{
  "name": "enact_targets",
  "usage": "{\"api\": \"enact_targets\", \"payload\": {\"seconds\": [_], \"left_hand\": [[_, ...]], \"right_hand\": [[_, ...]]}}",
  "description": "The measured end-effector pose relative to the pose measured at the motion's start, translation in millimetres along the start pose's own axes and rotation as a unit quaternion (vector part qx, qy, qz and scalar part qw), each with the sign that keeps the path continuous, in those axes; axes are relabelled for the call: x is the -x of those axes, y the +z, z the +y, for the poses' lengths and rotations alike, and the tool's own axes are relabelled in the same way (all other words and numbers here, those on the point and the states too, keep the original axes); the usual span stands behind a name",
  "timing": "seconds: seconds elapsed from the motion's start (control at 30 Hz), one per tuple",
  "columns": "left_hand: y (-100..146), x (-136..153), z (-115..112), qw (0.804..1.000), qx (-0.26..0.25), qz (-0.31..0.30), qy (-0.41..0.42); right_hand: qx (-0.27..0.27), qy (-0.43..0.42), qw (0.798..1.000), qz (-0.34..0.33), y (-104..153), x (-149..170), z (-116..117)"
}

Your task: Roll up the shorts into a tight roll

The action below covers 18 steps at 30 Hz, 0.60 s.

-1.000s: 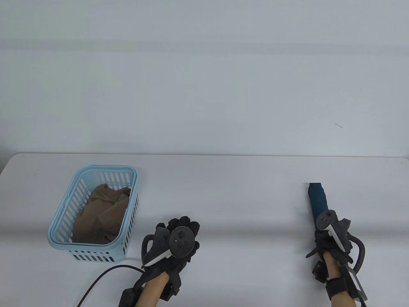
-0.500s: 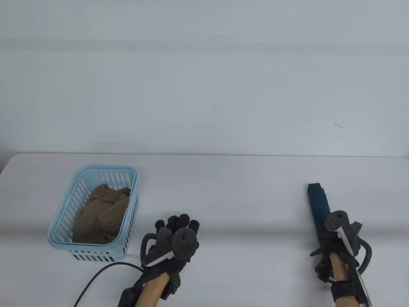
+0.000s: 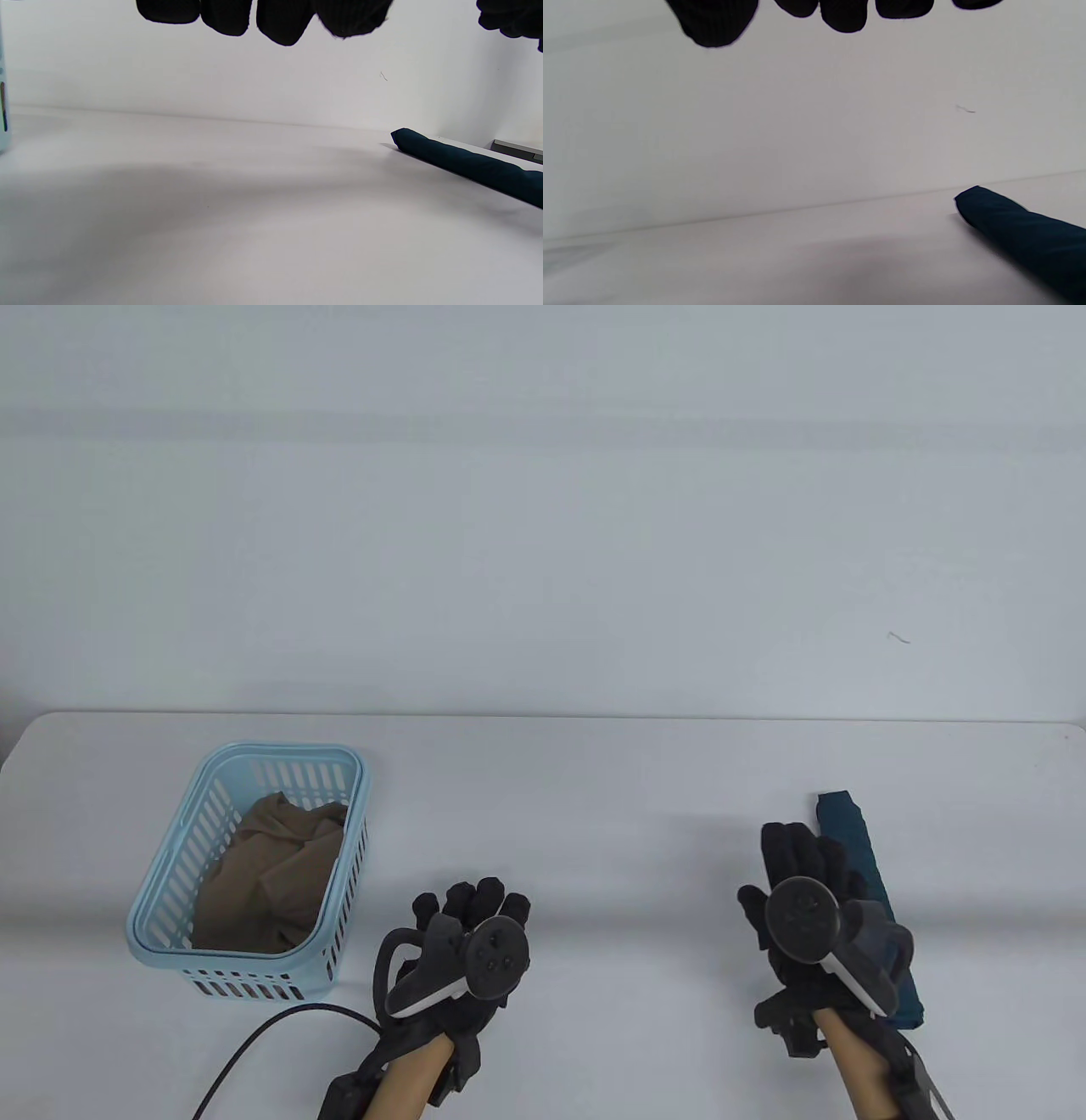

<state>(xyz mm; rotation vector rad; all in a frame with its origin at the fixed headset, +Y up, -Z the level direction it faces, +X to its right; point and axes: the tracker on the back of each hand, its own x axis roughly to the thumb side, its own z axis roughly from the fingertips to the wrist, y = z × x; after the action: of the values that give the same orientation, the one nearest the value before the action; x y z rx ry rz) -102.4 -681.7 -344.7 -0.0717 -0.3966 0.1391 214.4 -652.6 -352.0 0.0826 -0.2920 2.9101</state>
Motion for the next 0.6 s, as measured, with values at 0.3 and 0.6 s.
{"api": "enact_targets", "payload": {"seconds": [0.3,0.6], "left_hand": [[-0.2,1.7,-1.0,1.000,0.005,-0.002,0.006],[-2.5,4.9,-6.0,1.000,0.020,-0.002,0.016]], "right_hand": [[-0.070,-0.036,0.995,-0.067,21.3,-39.3,39.5],[-0.114,-0.023,0.990,-0.074,27.0,-39.8,63.3]]}}
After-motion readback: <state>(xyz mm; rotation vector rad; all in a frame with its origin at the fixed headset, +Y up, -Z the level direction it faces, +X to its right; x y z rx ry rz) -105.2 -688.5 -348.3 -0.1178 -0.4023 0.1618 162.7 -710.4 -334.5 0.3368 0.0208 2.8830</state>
